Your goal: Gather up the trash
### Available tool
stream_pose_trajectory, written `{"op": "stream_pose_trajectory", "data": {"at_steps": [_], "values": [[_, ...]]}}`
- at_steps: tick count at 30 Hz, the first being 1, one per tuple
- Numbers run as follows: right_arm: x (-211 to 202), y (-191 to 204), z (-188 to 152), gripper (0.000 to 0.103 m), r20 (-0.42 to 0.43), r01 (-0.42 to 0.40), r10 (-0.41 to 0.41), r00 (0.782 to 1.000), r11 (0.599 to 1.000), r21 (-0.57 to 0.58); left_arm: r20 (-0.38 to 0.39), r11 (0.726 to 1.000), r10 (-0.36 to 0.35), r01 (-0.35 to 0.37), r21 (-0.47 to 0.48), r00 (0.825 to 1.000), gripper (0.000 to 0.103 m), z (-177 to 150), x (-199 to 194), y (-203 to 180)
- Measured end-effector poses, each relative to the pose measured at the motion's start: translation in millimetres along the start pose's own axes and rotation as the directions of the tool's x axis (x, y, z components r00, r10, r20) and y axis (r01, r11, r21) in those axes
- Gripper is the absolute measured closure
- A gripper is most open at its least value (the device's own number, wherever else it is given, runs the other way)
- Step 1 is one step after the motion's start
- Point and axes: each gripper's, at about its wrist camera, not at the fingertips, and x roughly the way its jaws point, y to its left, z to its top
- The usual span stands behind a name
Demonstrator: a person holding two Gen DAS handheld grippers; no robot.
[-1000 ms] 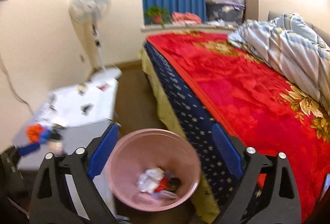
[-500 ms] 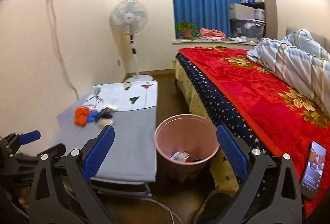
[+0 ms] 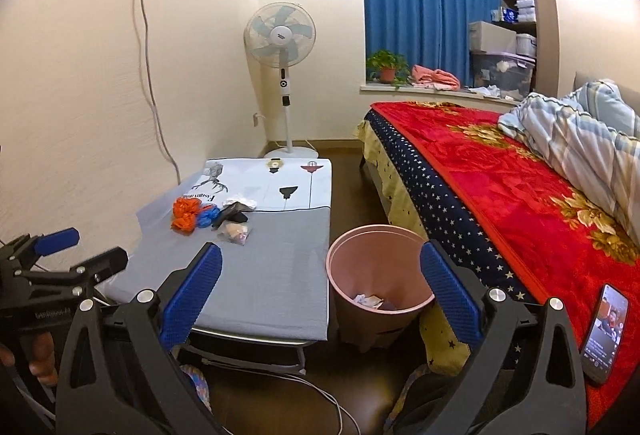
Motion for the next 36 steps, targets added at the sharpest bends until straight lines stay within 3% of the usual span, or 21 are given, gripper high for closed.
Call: {"op": "stream_pose_trajectory", "data": {"at_steps": [22, 36], "values": [[74.6, 44.5, 22.9, 0.005, -0.045, -0.052, 0.049, 0.998, 0.996, -0.075, 0.05, 0.982, 0.177, -0.173, -0.079, 0.983, 0.008, 43.6, 54.8, 66.2], [189.6, 89.7, 51.0, 0.005, -0.009, -0.108, 0.107, 0.994, 0.984, -0.143, 0.033, 0.958, 0.251, -0.244, -0.152, 0.967, 0.008, 78.7, 126.8, 108.3]]}}
